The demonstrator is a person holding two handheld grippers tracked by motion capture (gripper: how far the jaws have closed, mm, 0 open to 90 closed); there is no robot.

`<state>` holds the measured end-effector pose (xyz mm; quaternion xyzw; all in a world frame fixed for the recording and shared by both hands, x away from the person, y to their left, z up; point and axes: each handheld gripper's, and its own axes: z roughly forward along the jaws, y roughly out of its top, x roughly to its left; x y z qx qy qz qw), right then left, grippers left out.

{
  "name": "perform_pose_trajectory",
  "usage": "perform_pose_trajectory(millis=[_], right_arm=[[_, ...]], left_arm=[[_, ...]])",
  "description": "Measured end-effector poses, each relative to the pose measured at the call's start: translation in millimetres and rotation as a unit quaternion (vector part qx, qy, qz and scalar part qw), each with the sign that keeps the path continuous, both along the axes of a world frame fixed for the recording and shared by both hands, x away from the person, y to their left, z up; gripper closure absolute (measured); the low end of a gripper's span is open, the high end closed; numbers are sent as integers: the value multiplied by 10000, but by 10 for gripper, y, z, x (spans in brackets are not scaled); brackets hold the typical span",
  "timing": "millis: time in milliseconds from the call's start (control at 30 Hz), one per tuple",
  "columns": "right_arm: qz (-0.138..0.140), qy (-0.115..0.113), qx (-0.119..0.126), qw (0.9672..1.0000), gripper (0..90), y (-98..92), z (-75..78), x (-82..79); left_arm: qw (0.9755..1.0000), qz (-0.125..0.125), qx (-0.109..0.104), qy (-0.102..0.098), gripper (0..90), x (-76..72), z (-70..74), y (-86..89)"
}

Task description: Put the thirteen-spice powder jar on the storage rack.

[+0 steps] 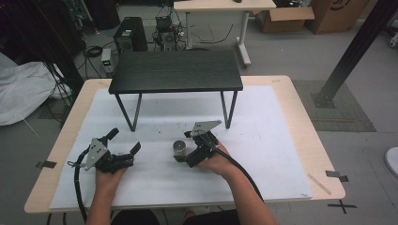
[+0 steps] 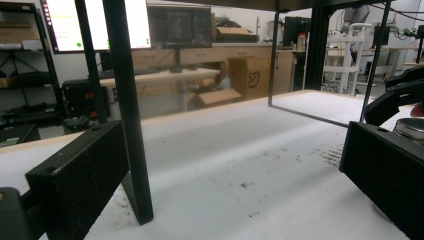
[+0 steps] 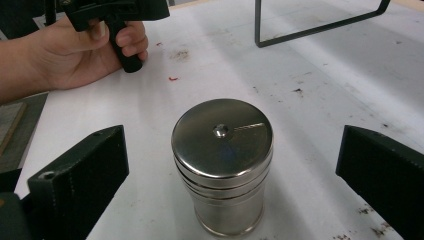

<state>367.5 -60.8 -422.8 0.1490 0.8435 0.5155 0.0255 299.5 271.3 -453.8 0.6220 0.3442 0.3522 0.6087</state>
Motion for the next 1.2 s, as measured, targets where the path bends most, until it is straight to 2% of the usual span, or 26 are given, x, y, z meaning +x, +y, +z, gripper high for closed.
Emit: perform_pose_trajectory(millis=[200, 400, 567, 600, 1200], right_arm=[[35, 2, -83, 10000, 43, 22, -12, 3], [4, 110, -326, 9994, 121, 45, -60, 12], [35, 55, -320, 9995, 187, 59, -63, 0], [39, 11, -361, 9993, 226, 68, -60, -5], [79, -44, -400, 9992, 405, 95, -65, -28]], left_arm=[[10000, -4, -6, 5, 2, 3, 1, 4], [10000, 2, -18, 3, 2, 1, -1, 5], [10000, 0, -20, 5, 2, 2, 0, 5], [10000, -1, -21, 7, 2, 2, 0, 6], [10000, -5, -26, 12, 2, 3, 0, 9]])
